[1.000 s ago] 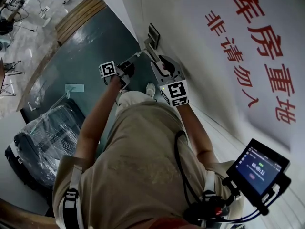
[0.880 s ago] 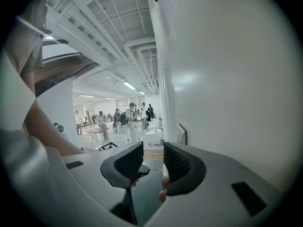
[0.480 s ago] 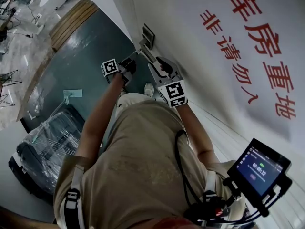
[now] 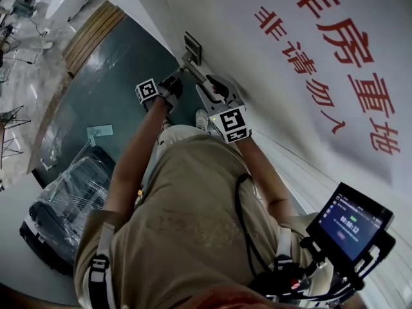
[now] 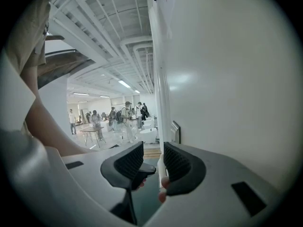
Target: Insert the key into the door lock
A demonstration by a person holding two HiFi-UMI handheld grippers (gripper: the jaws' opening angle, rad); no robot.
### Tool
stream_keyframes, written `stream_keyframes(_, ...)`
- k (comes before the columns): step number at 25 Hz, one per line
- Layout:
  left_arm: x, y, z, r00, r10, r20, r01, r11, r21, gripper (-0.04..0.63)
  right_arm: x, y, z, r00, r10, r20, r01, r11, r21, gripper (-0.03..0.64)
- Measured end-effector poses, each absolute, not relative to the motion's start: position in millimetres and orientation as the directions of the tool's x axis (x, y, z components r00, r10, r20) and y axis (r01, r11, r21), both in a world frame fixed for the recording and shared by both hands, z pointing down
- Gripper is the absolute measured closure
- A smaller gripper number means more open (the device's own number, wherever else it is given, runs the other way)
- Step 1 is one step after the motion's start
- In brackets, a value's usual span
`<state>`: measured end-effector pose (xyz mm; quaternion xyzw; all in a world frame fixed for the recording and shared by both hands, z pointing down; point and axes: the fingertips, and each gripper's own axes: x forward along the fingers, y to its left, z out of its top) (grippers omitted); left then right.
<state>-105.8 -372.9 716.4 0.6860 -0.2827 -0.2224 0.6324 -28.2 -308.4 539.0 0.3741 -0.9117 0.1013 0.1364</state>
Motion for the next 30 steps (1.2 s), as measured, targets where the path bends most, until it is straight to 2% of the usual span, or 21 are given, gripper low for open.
stream_keyframes(8,-101,-380,721,0.729,-0.684,0.045,-0.089,-0.03,0.996,0.561,-21,-307,542,-0.669,-0.664,0.335,-0.723,0.686,-0.081,0.477)
stream_keyframes(14,-110,-376,738,0.722,-0.686,0.089,-0.123,-0.001,0.992,0.561,-18,-308,544,-0.672,-0.658,0.34,-0.718,0.692,-0.079,0.477)
stream_keyframes(30,-109,-387,734,0.724,-0.687,0.056,-0.107,-0.032,0.994,0.561,-27,-313,544,-0.692,-0.627,0.359,-0.683,0.729,-0.043,0.477)
